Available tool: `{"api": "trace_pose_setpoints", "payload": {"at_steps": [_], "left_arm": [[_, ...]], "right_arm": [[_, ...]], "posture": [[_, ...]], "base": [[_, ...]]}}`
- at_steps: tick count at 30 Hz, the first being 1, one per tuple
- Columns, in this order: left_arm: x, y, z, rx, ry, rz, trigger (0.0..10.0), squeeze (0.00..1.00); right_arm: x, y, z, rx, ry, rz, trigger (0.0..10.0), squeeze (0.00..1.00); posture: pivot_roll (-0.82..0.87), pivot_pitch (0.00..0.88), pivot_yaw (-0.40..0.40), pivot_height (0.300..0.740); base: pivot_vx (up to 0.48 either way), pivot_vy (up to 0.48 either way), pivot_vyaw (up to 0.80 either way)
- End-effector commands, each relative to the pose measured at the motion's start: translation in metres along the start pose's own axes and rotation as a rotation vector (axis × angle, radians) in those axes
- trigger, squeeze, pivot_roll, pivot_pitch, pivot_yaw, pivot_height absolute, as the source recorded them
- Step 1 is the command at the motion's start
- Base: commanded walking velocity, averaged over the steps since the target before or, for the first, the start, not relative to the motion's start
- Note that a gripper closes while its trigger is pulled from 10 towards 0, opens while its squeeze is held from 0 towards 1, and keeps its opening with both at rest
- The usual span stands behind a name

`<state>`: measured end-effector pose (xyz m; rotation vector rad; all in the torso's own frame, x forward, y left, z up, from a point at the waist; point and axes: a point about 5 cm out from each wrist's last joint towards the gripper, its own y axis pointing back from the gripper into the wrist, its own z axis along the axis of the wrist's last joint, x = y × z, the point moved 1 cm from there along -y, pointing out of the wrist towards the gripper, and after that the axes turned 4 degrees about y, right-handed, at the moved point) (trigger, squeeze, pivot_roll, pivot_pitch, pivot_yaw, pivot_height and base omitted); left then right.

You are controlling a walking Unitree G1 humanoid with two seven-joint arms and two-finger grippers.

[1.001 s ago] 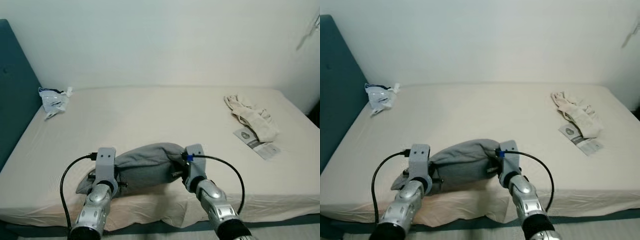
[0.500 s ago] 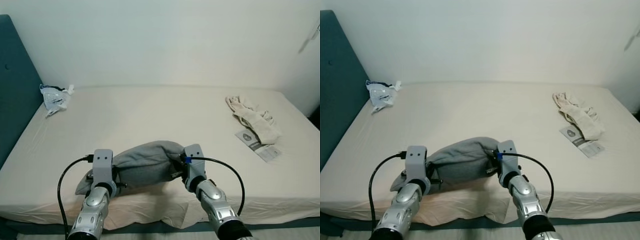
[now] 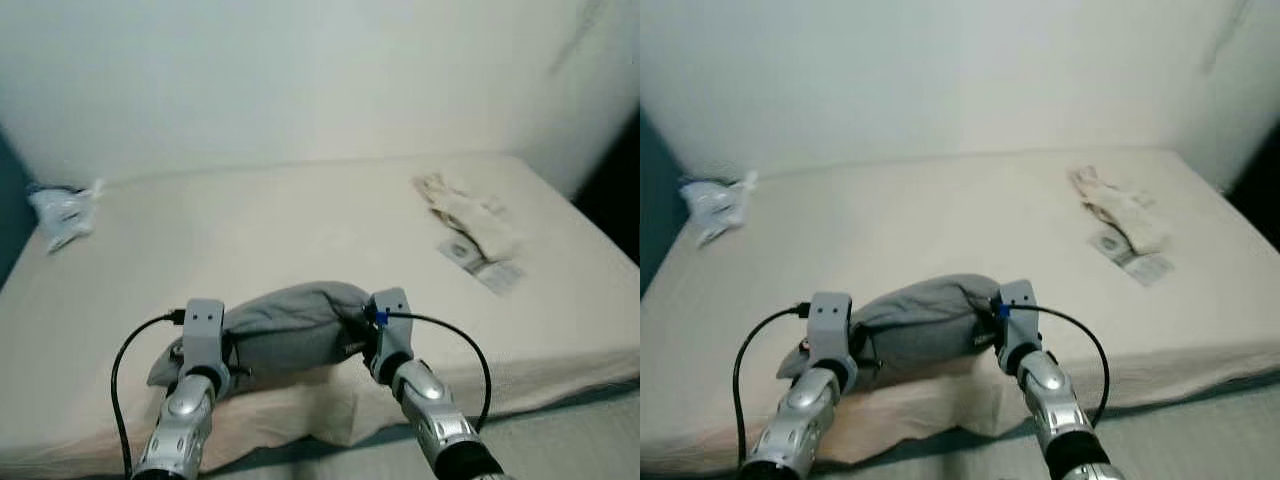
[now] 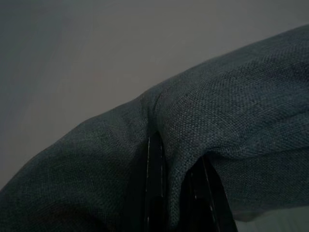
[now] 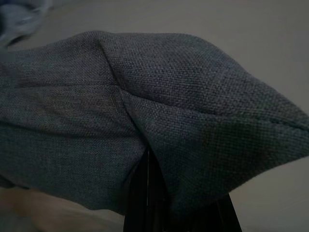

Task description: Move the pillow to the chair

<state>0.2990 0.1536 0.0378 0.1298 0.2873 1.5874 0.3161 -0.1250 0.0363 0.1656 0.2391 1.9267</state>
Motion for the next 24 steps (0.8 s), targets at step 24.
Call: {"api": "trace_pose_setpoints", "payload": {"at_steps": [24], "left_arm": [[0.0148,-0.0058,0.0083,-0.017,-0.032,0.089,10.0,0.0]], "right_arm": [[-0.0095,-0.0052,0.0082,-0.026,-0.042,-0.054,10.0,0.0]], "posture": [[0.05,0.074,-0.01,0.74]], "base": [[0.0,0.0,-0.8]]}}
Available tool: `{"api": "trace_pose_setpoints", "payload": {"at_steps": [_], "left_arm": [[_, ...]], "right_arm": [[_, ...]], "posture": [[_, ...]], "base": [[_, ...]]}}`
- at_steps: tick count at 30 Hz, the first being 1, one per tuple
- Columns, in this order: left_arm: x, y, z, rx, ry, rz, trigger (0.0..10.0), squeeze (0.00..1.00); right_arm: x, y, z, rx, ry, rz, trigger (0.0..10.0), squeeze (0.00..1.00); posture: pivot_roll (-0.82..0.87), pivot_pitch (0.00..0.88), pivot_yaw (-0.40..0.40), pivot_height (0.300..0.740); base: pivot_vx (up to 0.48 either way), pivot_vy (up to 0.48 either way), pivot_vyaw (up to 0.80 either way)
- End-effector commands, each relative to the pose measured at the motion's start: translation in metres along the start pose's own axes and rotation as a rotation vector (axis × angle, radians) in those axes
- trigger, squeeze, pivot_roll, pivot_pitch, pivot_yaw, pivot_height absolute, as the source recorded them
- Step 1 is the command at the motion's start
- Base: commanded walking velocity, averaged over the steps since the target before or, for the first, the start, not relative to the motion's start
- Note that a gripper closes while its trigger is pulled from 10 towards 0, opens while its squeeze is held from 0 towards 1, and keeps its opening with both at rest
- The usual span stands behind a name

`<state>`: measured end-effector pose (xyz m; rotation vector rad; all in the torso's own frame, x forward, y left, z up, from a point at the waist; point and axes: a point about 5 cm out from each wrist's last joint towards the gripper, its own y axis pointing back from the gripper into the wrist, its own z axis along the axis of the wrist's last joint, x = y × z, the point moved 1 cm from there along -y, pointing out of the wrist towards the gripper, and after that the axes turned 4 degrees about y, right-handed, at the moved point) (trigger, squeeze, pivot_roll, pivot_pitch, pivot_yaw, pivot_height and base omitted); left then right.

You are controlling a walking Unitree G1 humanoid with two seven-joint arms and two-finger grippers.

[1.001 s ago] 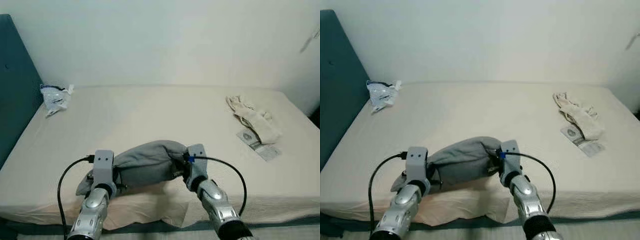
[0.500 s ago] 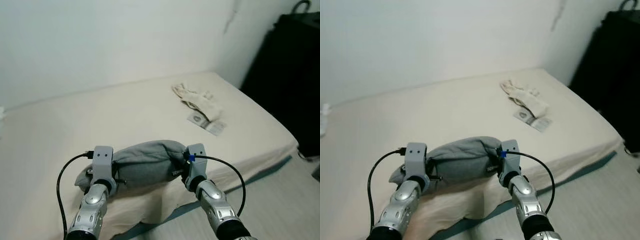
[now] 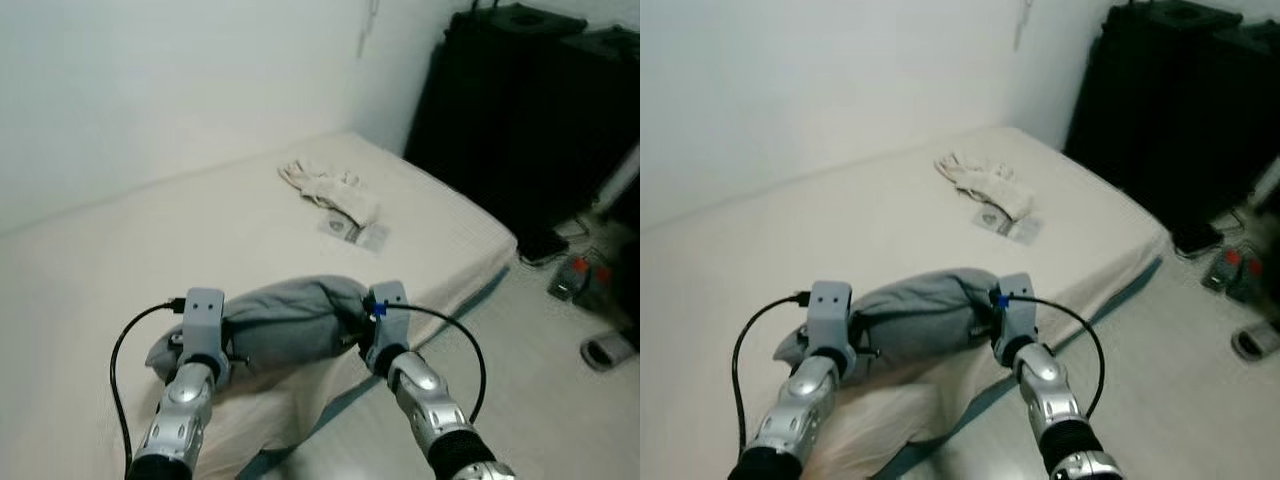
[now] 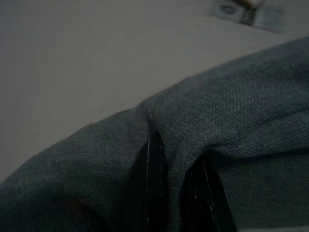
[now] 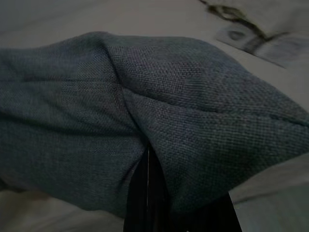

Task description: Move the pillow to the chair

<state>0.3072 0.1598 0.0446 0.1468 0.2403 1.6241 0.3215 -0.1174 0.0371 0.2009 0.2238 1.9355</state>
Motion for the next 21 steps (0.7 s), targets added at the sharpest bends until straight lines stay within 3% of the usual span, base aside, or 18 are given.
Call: {"api": "trace_pose_setpoints", "payload": {"at_steps": [1,9,21], "left_arm": [[0.0097,-0.0002,-0.0013,0.007,0.002,0.051,10.0,0.0],[0.0086,-0.0018,-0.0009,0.011,-0.006,0.052,10.0,0.0],[0.0095,-0.0034,-0.0001,0.012,-0.009,0.05,10.0,0.0]], "right_arm": [[-0.0147,0.002,0.0061,-0.032,-0.012,-0.069,10.0,0.0],[-0.0182,0.0021,0.0081,-0.044,0.028,-0.106,10.0,0.0],[-0.022,-0.0022,0.0145,-0.049,-0.029,-0.122,10.0,0.0]], "posture": [[0.05,0.074,-0.009,0.74],[0.05,0.073,-0.008,0.74],[0.05,0.068,0.002,0.74]], "base": [[0.0,0.0,-0.8],[0.0,0.0,-0.8],[0.0,0.0,-0.8]]}}
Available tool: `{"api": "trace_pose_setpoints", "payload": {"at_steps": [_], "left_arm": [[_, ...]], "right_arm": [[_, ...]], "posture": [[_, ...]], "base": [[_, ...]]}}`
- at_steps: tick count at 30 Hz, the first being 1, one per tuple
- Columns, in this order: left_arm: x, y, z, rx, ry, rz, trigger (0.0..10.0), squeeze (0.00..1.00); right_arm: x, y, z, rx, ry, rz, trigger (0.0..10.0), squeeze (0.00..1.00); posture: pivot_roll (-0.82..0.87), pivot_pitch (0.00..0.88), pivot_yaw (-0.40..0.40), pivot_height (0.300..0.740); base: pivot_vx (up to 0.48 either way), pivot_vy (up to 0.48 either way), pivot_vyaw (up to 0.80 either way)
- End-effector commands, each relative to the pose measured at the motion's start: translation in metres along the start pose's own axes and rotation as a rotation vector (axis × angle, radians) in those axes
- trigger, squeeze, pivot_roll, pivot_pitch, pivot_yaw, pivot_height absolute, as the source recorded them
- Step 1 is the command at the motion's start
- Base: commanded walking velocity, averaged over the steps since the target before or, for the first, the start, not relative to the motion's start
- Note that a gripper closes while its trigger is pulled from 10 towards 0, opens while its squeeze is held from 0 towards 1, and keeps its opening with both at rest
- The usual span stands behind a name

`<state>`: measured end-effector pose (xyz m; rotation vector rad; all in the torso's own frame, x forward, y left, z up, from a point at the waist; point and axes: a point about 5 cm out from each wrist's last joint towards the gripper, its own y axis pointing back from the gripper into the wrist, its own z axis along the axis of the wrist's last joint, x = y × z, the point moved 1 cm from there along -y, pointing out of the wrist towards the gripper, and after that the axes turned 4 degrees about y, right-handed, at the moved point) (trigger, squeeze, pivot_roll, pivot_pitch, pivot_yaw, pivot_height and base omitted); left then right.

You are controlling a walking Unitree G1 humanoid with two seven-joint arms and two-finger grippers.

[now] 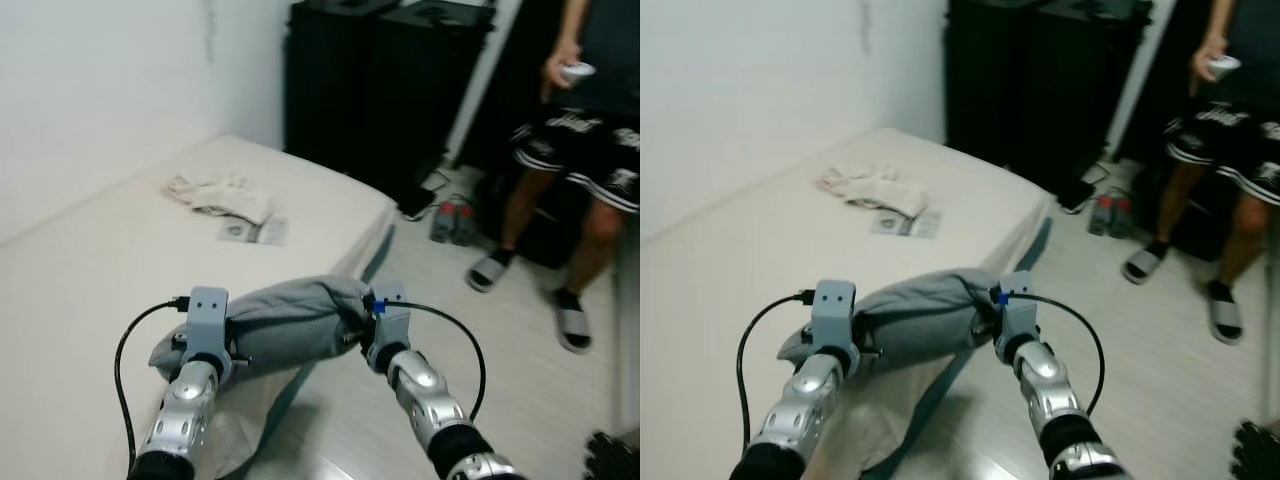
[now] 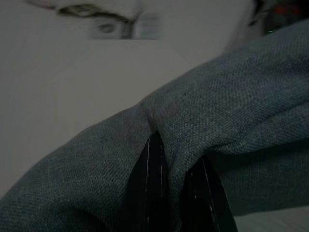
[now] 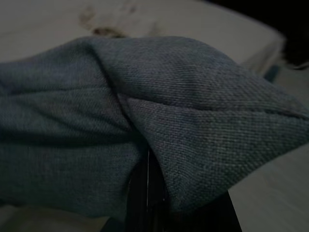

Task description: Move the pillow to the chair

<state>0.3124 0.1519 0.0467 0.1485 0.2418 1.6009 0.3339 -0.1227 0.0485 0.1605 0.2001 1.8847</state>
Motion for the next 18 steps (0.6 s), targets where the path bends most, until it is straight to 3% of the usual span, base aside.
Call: {"api": "trace_pose_setpoints", "payload": {"at_steps": [1,7,18], "left_arm": [[0.018,0.0,-0.002,0.008,-0.007,0.072,10.0,0.0],[0.017,0.001,-0.003,0.012,-0.006,0.063,10.0,0.0],[0.019,0.003,-0.006,0.018,0.012,0.099,10.0,0.0]], "right_arm": [[-0.011,0.003,0.002,-0.029,-0.069,-0.057,10.0,0.0],[-0.014,0.004,0.002,-0.035,-0.055,-0.098,10.0,0.0],[-0.009,0.01,-0.023,0.086,-0.053,-0.051,10.0,0.0]], "posture": [[0.05,0.068,0.003,0.74],[0.05,0.063,0.003,0.74],[0.07,0.066,-0.018,0.74]], "base": [[0.0,0.0,-0.8],[0.0,0.0,-0.8],[0.0,0.0,-0.8]]}}
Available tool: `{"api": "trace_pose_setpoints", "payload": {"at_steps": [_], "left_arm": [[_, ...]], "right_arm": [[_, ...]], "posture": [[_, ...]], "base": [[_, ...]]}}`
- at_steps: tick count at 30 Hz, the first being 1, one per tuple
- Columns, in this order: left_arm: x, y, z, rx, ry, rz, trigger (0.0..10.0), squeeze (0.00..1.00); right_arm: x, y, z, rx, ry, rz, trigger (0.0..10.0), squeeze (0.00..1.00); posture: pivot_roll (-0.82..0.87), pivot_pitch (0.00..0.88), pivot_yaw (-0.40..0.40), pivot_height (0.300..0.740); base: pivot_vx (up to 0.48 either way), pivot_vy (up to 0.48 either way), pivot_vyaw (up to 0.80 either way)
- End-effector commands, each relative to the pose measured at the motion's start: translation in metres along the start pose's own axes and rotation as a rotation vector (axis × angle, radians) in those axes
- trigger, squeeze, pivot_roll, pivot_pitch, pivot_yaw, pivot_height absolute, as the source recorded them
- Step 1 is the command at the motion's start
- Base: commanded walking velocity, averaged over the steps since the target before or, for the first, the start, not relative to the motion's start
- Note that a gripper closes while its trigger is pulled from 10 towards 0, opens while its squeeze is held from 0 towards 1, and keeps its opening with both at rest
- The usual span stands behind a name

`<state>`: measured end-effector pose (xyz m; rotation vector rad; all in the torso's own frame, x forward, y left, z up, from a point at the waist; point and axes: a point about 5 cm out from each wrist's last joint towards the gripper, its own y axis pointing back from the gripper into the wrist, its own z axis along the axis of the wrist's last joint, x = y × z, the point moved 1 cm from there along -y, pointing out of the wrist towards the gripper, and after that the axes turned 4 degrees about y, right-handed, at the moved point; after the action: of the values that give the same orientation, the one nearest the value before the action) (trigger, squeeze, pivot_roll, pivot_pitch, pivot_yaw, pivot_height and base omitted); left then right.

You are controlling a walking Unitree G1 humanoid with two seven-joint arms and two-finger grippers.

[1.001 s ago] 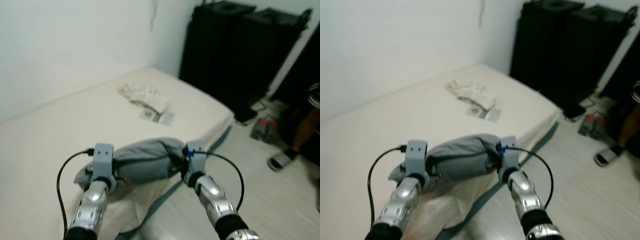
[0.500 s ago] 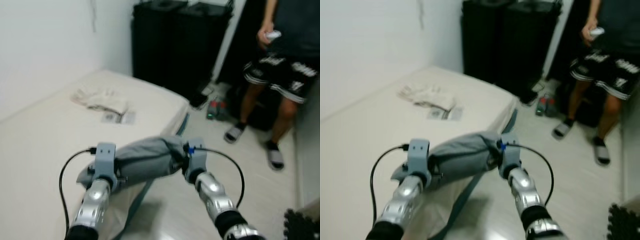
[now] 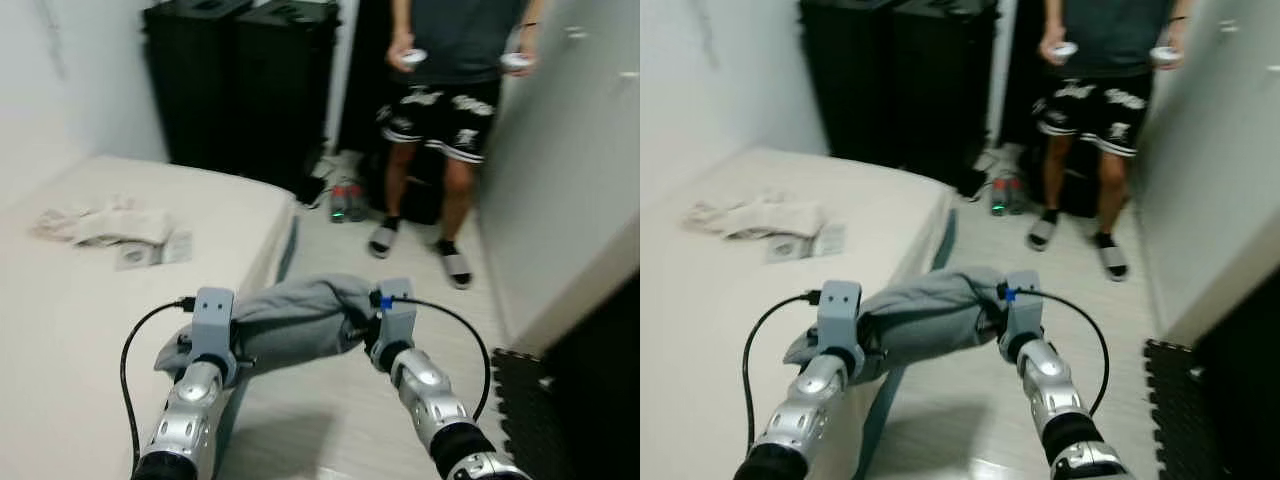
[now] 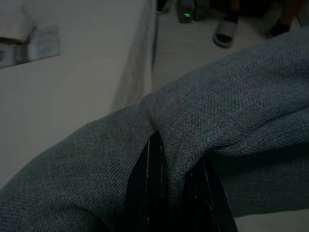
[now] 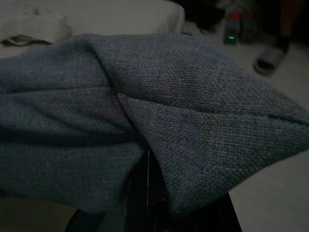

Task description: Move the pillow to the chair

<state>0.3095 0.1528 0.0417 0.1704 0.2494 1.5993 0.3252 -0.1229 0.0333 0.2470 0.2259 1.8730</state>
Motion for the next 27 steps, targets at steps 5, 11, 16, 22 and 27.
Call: {"api": "trace_pose_setpoints", "payload": {"at_steps": [5,11,16,22,27], "left_arm": [[0.013,-0.007,0.01,-0.02,-0.03,0.045,10.0,0.0],[0.018,-0.008,0.018,-0.041,-0.008,0.071,10.0,0.0],[0.02,-0.004,0.01,-0.022,-0.004,0.084,10.0,0.0],[0.019,-0.005,0.009,-0.015,-0.016,0.069,10.0,0.0],[0.014,-0.008,0.011,-0.012,-0.013,0.05,10.0,0.0]], "right_arm": [[-0.011,0.001,0.001,0.017,0.014,-0.037,10.0,0.0],[-0.01,0.002,-0.003,0.026,0.001,-0.059,10.0,0.0],[-0.007,0.002,-0.009,0.047,-0.018,-0.069,10.0,0.0],[-0.011,0.001,-0.006,0.05,-0.006,-0.068,10.0,0.0],[-0.02,0.002,-0.005,0.052,-0.001,-0.098,10.0,0.0]], "posture": [[0.07,0.089,-0.023,0.74],[0.11,0.085,-0.04,0.74],[0.11,0.07,-0.036,0.74],[0.1,0.067,-0.022,0.74],[0.09,0.058,-0.012,0.74]], "base": [[0.0,0.0,-0.8],[0.0,0.0,-0.8],[0.0,0.0,-0.8],[0.0,0.0,-0.8],[0.0,0.0,-0.8]]}}
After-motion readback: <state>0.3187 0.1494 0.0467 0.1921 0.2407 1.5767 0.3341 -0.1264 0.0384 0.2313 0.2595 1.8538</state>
